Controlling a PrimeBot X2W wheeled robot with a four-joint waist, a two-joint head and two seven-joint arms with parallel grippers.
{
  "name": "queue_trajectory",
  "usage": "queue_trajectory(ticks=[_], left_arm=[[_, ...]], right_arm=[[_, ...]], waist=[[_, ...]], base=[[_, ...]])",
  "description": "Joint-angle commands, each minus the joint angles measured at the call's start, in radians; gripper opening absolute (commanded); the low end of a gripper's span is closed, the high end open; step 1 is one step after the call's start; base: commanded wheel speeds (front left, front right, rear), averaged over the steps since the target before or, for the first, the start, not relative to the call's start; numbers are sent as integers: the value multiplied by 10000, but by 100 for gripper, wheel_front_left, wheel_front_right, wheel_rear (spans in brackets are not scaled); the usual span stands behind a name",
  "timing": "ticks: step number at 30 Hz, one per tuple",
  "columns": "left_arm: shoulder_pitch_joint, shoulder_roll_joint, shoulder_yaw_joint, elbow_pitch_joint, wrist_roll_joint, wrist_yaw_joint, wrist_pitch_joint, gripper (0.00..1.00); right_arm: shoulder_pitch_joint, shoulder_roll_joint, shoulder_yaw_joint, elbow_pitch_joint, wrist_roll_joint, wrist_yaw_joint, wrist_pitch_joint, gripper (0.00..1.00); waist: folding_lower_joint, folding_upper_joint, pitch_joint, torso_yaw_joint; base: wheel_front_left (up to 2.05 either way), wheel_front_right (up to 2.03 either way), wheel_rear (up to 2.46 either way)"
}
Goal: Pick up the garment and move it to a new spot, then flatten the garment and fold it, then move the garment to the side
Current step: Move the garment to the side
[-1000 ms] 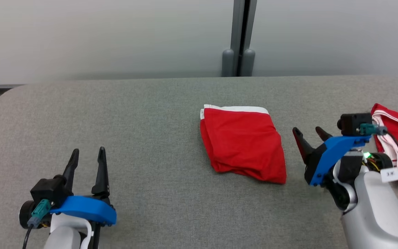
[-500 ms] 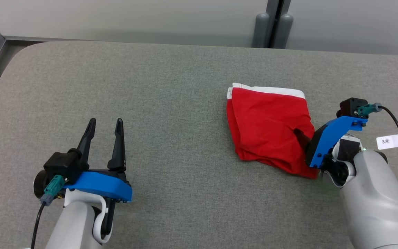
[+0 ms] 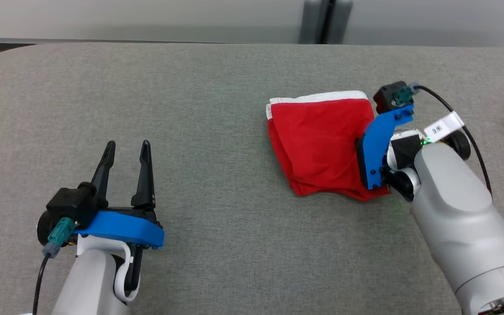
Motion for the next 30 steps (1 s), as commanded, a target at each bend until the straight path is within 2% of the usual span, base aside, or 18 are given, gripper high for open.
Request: queue_trajectory(ticks=[1, 4, 5, 6, 7, 8, 11, 13, 14, 16, 17, 22, 30], left_arm=[[59, -18, 91, -67, -25, -59, -44, 100], [140, -46, 214, -214, -27, -61, -44, 100], [140, -46, 214, -214, -27, -61, -44, 100], [181, -57, 336, -335, -14, -59, -44, 100], [181, -57, 336, -335, -14, -59, -44, 100], [204, -60, 410, -453, 19, -59, -44, 100], [105, -24, 506, -620, 63, -62, -44, 100], [60, 26, 577, -677, 84, -63, -44, 100], [-57, 95, 616, -752, 119, -65, -44, 100], [-177, 171, 592, -840, 186, -68, -44, 100], [-177, 171, 592, -840, 186, -68, -44, 100], [-390, 437, 475, -1039, 259, -72, -44, 100], [-802, 895, 279, -1480, 353, -73, 151, 100]], right_arm=[[-281, -263, 583, -235, 154, 1, 273, 0], [-687, -899, 2051, -946, 575, -1, 832, 0], [-687, -899, 2051, -946, 575, -1, 832, 0], [-926, -1436, 2873, -1578, 1046, -1, 1078, 0], [-926, -1436, 2873, -1578, 1046, -1, 1078, 0], [-1135, -2021, 3541, -2206, 1495, -1, 1259, 0], [-1403, -2824, 4096, -3033, 2169, -1, 1415, 0], [-1483, -3046, 4206, -3261, 2331, -1, 1445, 0], [-1575, -3544, 4428, -3623, 2629, -1, 1440, 0], [-1638, -4016, 4521, -3914, 2871, -1, 1255, 0], [-1638, -4016, 4521, -3914, 2871, -1, 1255, 0], [-1650, -5049, 4769, -4252, 2972, -1, 753, 0], [-1610, -5868, 3955, -3335, 2214, -1, -497, 0]], waist=[[-1, 0, -59, -258], [-1, 0, -2, -714], [-1, 0, -2, -714], [-1, 0, 59, -1047], [-1, 0, 59, -1047], [-1, 0, 170, -1393], [-1, 0, 387, -1894], [-1, 0, 474, -2076], [-1, 0, 646, -2382], [-1, 0, 841, -2657], [-1, 0, 841, -2657], [-1, 0, 1259, -3241], [-1, 0, 2087, -3602]], base=[[0, 0, 0], [0, 0, 0], [0, 0, 0], [0, 0, 0], [0, 0, 0], [0, 0, 0], [0, 0, 0], [0, 0, 0], [0, 0, 0], [0, 0, 0], [0, 0, 0], [0, 0, 0], [0, 0, 0]])
